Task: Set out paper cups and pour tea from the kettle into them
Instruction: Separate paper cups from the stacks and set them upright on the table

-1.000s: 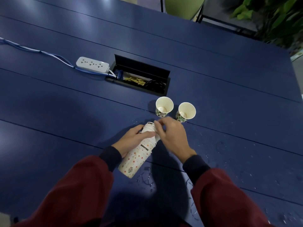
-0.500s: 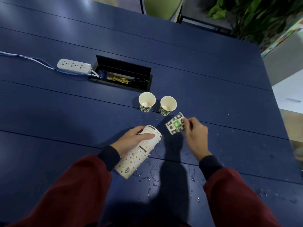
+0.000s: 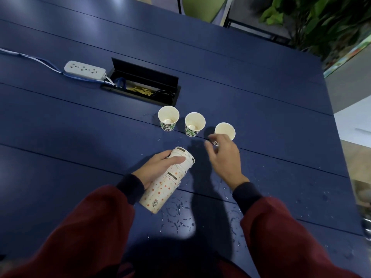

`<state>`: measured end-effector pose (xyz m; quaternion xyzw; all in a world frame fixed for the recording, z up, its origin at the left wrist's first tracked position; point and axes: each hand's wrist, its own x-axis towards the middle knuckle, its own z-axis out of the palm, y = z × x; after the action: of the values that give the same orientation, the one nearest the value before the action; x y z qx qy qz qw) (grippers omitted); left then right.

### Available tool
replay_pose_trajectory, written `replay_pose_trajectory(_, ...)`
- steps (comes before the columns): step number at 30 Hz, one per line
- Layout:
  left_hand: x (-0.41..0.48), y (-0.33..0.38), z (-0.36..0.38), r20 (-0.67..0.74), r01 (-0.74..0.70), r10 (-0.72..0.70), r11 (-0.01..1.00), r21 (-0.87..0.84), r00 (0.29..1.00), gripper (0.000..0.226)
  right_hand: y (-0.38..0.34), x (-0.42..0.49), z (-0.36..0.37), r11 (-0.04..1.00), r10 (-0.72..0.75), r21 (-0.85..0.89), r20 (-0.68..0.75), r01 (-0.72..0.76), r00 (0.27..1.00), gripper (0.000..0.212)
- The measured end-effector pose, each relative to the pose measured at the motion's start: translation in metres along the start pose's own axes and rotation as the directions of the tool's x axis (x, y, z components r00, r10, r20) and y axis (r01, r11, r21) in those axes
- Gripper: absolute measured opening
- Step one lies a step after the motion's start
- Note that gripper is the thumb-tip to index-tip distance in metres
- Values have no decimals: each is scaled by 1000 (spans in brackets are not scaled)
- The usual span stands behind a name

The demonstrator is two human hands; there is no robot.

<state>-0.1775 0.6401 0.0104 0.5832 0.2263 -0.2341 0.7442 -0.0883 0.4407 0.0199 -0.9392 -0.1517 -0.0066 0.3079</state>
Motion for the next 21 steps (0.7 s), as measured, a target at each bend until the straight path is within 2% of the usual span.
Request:
replay_pose_trajectory(3, -6, -1, 9, 25, 4, -3, 1000, -10, 1000, 30, -15, -17, 9, 984, -12, 175, 287, -40, 958, 44)
replay_pose_trajectory(6, -12, 2, 10, 63, 7, -8, 1000, 9, 998, 26, -24, -24, 14, 962, -51, 269, 365, -53, 930, 47)
replay_pose_trajectory(9, -16, 3, 7, 70, 33, -33, 999, -3, 997, 28, -23, -20, 14, 972, -38, 234, 296, -34, 955, 44)
replay_pose_trajectory(13, -21, 0, 6, 21, 93, -93, 995, -27, 995, 28, -5, -6, 6, 995, -84, 58, 115, 77, 990, 37)
replay_pose_trajectory(15, -22, -1, 3, -10, 118, -118, 993, 8, 993, 27, 0, -3, 6, 988, -115, -87, 121, 125, 986, 34)
replay_pose_trajectory(17, -22, -2, -1, -24, 122, -121, 992, 37, 992, 29, 1, -6, 9, 970, -78, -216, 154, 111, 985, 30)
replay_pose_trajectory(19, -21, -2, -3, -28, 114, -113, 992, 44, 993, 31, -2, -16, 14, 966, -44, -247, 124, 74, 991, 24)
replay_pose_trajectory(21, -21, -2, -5, -28, 97, -95, 994, 56, 995, 31, -12, -31, 19, 978, -53, -197, 44, 61, 998, 18)
